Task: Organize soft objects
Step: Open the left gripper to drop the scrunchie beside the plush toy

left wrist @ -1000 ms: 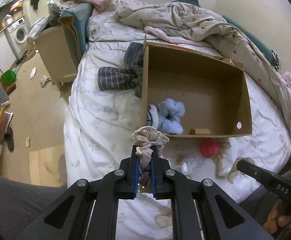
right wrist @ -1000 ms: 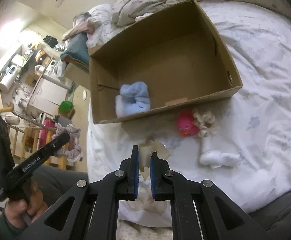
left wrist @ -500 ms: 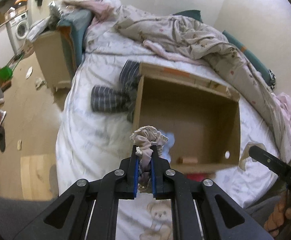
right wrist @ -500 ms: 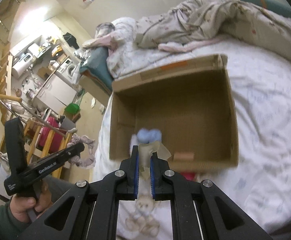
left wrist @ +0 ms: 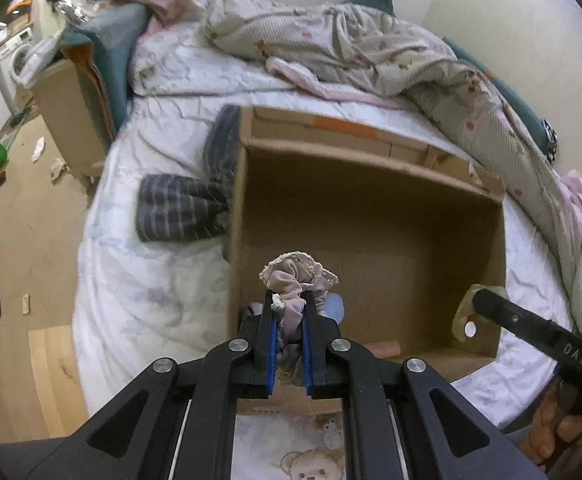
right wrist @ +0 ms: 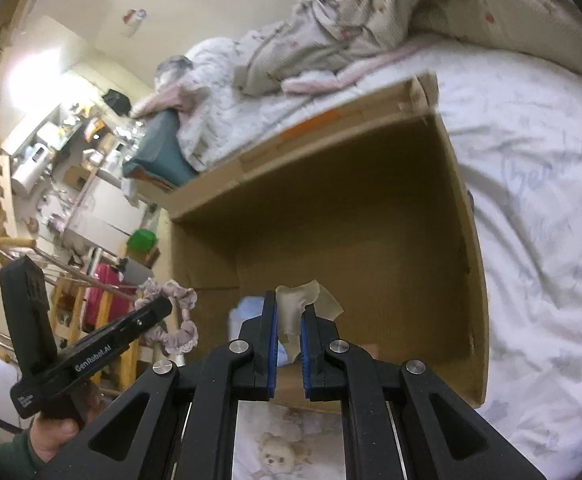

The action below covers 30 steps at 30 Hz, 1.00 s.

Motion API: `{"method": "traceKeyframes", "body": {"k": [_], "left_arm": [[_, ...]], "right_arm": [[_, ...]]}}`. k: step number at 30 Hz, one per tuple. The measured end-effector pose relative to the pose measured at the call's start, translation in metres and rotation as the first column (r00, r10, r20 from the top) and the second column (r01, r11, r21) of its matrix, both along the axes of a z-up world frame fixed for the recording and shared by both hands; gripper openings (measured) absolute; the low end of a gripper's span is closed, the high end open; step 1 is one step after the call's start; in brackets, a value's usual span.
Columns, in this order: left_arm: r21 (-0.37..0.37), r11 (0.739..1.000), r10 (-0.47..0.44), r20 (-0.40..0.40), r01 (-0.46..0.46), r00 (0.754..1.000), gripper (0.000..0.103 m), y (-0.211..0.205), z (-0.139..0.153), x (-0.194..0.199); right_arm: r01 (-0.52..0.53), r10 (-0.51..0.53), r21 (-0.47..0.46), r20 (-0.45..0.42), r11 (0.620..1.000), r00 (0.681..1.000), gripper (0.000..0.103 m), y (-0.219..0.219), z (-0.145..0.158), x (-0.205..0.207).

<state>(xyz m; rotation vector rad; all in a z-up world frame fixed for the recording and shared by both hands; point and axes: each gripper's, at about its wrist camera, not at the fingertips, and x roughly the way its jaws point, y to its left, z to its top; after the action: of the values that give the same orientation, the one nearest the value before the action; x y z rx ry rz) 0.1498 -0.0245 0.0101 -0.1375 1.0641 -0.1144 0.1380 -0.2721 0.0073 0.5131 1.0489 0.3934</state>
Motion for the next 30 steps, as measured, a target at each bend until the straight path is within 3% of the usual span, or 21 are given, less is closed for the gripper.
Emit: {"method": "traceKeyframes", "body": {"k": [6, 21, 27, 30], "left_arm": [[0.025, 0.999, -0.043, -0.031, 0.043, 0.999, 0.009, -0.016, -0.027, 0.004], [0.037, 0.999, -0.035, -0.01, 0.036, 0.999, 0.01, -0.02, -0.027, 0.005], [0.045, 0.998, -0.035, -0.005, 0.035, 0.999, 0.016, -0.021, -0.025, 0.004], [0.048, 0.998, -0.036, 0.003, 0.035, 0.999, 0.032, -0.021, -0.024, 0.003]], "right_arm": [[-0.033, 0.024, -0.128, -0.066, 0.991, 0.997, 0.011, 0.01, -0.025, 0.005], [-0.047, 0.028, -0.155, -0.121, 0.987, 0.992, 0.017, 0.016, -0.045, 0.012], [-0.044, 0.025, -0.151, -0.123, 0.988, 0.992, 0.02, 0.018, -0.045, 0.012], [-0.042, 0.024, -0.148, -0.121, 0.988, 0.992, 0.02, 0.017, -0.045, 0.011]]}}
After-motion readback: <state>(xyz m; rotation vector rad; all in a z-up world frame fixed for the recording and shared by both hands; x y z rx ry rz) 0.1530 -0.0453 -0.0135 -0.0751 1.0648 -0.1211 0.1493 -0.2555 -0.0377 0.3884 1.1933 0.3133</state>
